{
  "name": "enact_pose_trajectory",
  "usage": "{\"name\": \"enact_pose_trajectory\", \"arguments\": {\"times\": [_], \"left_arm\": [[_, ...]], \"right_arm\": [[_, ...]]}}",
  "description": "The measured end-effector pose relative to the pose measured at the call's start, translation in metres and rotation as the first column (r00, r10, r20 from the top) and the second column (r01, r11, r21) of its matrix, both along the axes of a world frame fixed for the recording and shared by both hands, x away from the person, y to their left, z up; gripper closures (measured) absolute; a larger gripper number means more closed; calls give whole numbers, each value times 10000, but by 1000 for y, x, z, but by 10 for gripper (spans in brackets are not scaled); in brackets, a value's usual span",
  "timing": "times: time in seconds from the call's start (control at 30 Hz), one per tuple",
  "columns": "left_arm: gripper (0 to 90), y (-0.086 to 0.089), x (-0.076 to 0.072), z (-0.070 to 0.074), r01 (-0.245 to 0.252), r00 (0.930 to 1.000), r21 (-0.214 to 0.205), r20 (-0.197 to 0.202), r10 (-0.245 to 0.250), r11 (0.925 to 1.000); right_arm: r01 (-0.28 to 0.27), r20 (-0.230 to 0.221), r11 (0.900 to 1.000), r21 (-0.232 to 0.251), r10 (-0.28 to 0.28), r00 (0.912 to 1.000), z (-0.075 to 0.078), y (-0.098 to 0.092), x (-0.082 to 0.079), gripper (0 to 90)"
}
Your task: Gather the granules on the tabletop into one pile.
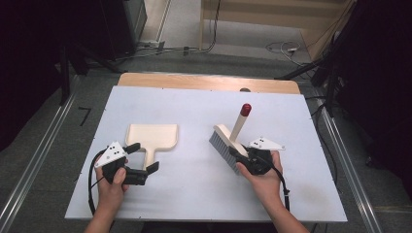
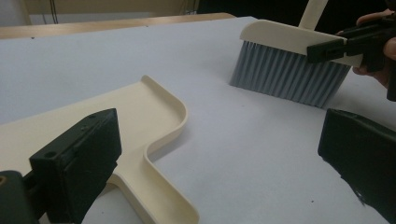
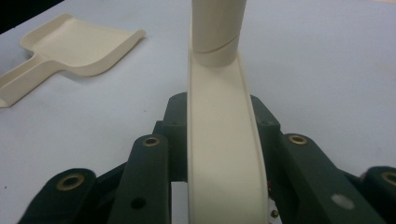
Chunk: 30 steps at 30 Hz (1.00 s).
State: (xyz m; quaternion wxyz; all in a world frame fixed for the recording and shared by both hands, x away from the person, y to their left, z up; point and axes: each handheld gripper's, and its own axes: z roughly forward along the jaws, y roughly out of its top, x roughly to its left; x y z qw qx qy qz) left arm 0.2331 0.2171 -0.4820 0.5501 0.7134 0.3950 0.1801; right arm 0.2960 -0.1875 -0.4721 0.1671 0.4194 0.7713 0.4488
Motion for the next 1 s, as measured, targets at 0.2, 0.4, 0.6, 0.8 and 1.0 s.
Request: {"name": "enact_pose_trajectory", "arguments": {"times": [0.2,0.4,0.6,0.8,1.0], "left_arm": [[0,0,0,0,3,10000,2,-3,-3,10000],[0,0,0,0,-29,10000,-21,12,29,10000],[0,-1,0,0,-44,10000,16,-6,44,10000],[0,-2,0,0,-58,10000,72,-24,58,10000],[0,-3,-1,-1,-37,10000,125,-25,38,9999]], "right_arm": [[134,56,9996,244,-135,9999,4,-6,0,655],[-474,414,9963,714,445,9981,22,-18,0,654],[-2632,557,9640,377,2610,9637,33,-43,6,655],[-5486,299,8323,-796,5521,8332,15,-47,7,655],[-5843,438,8033,-1150,5918,8049,4,-41,20,655]]}}
